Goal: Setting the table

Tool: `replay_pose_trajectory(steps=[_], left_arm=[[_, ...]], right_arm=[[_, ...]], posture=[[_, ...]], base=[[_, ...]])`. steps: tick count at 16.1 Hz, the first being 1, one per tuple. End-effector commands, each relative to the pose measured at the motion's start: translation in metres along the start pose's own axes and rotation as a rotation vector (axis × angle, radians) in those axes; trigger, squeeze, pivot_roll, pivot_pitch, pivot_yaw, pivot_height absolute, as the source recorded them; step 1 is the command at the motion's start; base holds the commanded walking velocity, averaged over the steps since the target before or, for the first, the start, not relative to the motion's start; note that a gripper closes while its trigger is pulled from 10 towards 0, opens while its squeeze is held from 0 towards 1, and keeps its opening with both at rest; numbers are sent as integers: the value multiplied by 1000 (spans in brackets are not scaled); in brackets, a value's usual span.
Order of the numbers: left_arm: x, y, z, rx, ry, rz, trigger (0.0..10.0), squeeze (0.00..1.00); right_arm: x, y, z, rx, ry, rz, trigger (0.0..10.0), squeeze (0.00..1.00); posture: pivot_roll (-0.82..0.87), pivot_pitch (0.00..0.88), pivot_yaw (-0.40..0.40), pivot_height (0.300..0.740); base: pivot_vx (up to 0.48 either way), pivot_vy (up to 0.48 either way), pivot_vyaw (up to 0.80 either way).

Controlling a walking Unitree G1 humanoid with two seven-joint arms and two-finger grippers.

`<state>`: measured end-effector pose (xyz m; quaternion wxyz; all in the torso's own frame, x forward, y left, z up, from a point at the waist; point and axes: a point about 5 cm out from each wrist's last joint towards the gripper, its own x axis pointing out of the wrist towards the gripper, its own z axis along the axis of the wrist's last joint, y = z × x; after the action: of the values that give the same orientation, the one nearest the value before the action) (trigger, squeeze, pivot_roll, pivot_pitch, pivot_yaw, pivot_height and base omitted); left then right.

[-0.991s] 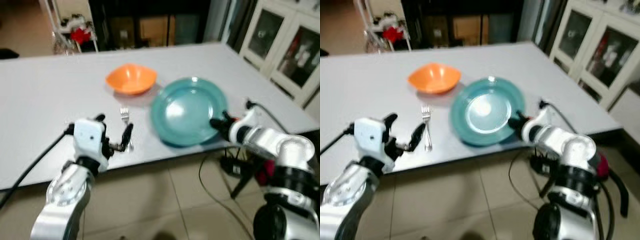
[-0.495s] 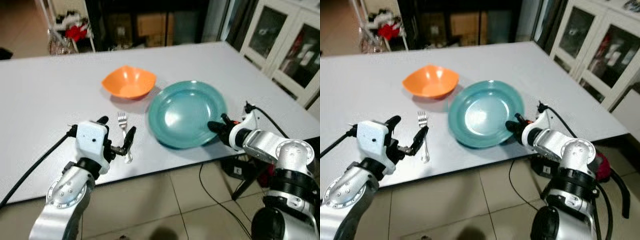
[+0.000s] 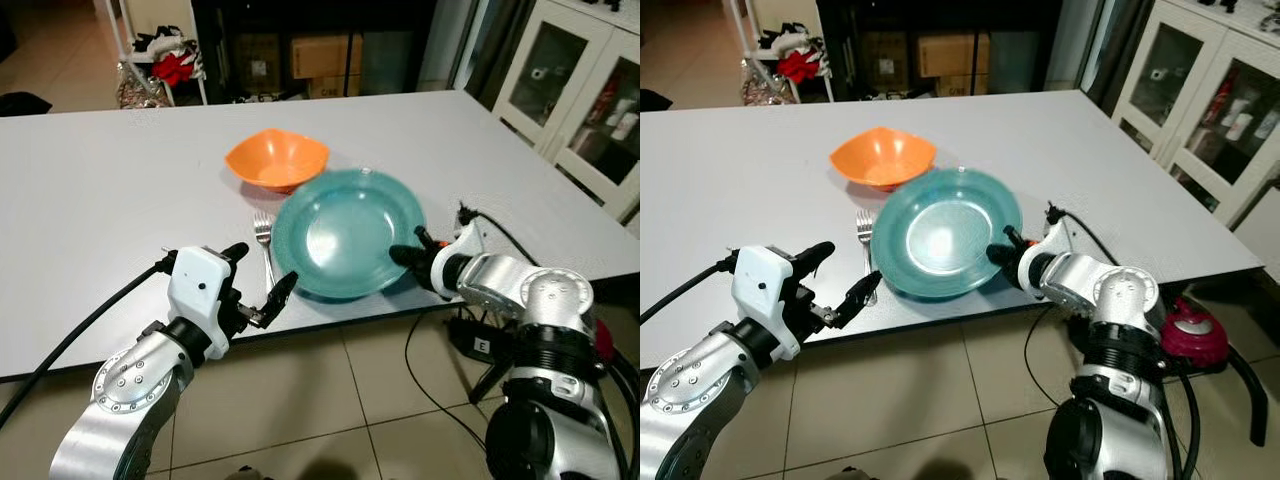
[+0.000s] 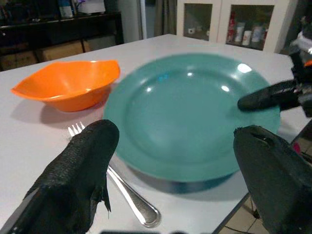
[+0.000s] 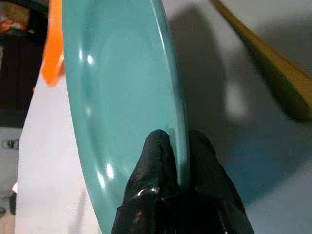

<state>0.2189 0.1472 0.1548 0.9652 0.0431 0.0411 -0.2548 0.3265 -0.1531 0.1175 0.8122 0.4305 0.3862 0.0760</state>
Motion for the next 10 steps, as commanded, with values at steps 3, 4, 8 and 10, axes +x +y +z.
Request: replay_pose_trajectory(steps=[3, 4, 8, 10], left_arm=[[0, -2, 5, 6, -7, -30, 10000, 0], [-1, -2, 5, 4, -3, -39, 10000, 0], [-1, -9, 4, -19, 24, -127, 10000, 0], [-2, -14, 4, -32, 35, -172, 10000, 0]], right_arm=[[5, 8, 5, 20, -21, 7, 10000, 0], [8, 8, 5, 32, -25, 5, 10000, 0], [23, 15, 4, 98, -19, 20, 10000, 0], [26, 16, 4, 115, -8, 29, 10000, 0]], posture=[[-41, 27, 5, 740], [-38, 30, 7, 740], [-31, 31, 15, 740], [-31, 32, 16, 740]], base=[[0, 0, 0], [0, 0, 0], [0, 0, 0], [0, 0, 0]])
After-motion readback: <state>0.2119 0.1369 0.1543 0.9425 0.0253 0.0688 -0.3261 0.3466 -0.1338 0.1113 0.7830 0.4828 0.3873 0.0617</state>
